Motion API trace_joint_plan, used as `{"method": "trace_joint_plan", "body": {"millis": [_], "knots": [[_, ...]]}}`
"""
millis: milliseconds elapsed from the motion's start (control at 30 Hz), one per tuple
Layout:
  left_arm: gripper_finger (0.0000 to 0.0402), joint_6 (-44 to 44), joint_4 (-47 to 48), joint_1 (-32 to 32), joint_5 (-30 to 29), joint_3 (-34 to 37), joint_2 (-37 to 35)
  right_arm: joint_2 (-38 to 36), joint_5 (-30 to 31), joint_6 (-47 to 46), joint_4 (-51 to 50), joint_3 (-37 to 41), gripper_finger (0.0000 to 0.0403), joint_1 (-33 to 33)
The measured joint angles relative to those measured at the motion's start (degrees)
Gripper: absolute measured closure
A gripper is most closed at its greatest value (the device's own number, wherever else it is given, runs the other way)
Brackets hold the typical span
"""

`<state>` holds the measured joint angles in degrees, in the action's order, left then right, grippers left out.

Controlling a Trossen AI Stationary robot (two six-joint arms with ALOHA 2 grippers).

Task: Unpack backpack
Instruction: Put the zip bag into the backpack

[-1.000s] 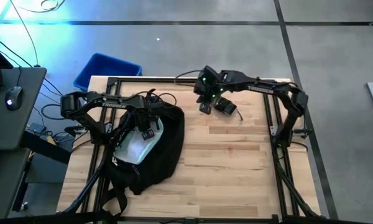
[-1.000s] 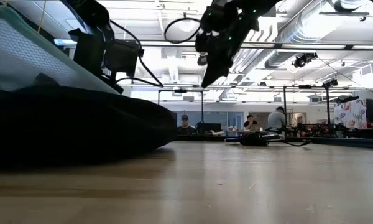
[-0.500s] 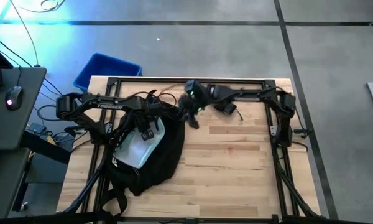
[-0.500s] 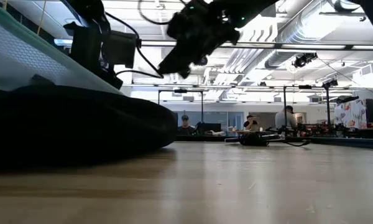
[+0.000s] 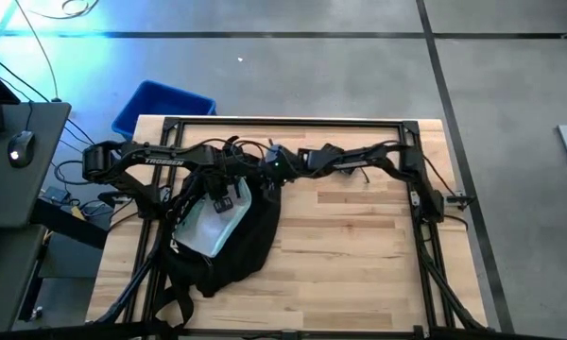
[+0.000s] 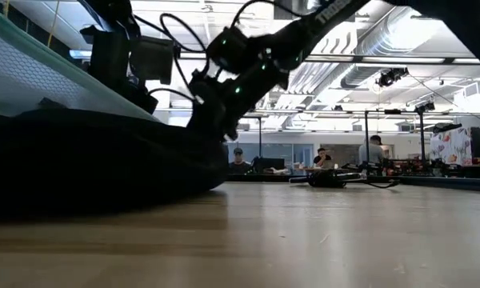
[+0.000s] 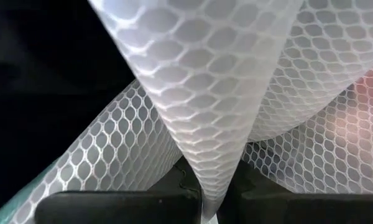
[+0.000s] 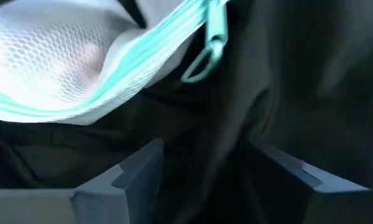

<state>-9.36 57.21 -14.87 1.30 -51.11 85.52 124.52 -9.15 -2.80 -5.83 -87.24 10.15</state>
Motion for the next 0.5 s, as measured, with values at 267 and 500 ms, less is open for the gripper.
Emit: {"method": "trace_joint_plan", "body": {"millis": [267, 500], "knots": [[0.0401, -1.3, -0.9, 1.6, 2.7, 0.0, 0.0, 2.3, 9.8, -5.9, 0.6, 0.0, 0.0339, -0.6], [0.0402, -6.3, -4.5, 5.9, 3.5, 0.0, -0.1, -1.5, 10.3, -8.5, -3.0, 0.0, 0.0400, 2.3]]}}
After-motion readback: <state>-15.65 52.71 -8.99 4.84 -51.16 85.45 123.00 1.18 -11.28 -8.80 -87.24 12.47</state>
